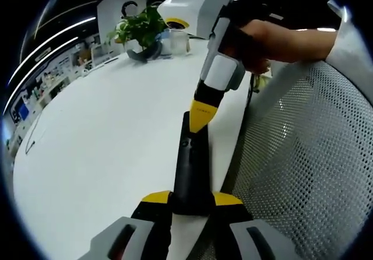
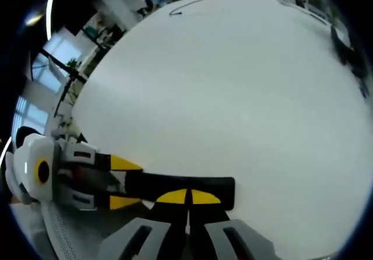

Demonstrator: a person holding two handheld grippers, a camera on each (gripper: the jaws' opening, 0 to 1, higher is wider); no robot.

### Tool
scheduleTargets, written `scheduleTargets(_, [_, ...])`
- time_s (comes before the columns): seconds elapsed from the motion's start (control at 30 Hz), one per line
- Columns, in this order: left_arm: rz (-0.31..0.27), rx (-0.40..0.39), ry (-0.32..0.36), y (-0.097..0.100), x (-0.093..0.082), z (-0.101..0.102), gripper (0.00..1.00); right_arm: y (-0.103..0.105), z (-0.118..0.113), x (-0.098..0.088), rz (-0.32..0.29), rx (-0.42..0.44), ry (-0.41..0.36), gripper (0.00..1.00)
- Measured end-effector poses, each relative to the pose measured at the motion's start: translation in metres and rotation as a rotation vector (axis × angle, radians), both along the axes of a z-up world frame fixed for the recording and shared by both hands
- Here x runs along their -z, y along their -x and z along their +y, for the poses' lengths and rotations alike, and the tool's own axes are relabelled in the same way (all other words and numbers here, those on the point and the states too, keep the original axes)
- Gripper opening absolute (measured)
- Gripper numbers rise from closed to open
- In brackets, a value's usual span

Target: Press the specified remote control buttons in sequence, fully releasing each button before pressing the next.

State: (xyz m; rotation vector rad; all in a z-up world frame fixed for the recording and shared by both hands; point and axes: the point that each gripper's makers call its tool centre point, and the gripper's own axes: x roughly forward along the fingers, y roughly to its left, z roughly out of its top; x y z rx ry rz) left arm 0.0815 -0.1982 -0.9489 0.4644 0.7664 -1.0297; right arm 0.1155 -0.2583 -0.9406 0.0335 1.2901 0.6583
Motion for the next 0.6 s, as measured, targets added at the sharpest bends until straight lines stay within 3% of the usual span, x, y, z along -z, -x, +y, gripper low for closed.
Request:
scheduleTargets(0.2, [0.013, -0.002, -0.022, 0.001, 0.000, -0.002, 0.23, 0.001, 0.001, -0.001, 0.003, -0.009, 0.009, 0.00])
scheduleTargets(0.37, [0.007, 0.033, -0.014, 0.004, 0.000, -0.007, 0.23, 0.001, 0.011, -0.008, -0.023, -0.039, -0.034, 0.00])
scheduleTargets(0.6, [-0.001, 0.059, -0.012, 0.007, 0.000, -0.010, 0.23, 0.007, 0.019, -0.006, 0.031, -0.050, -0.083, 0.00])
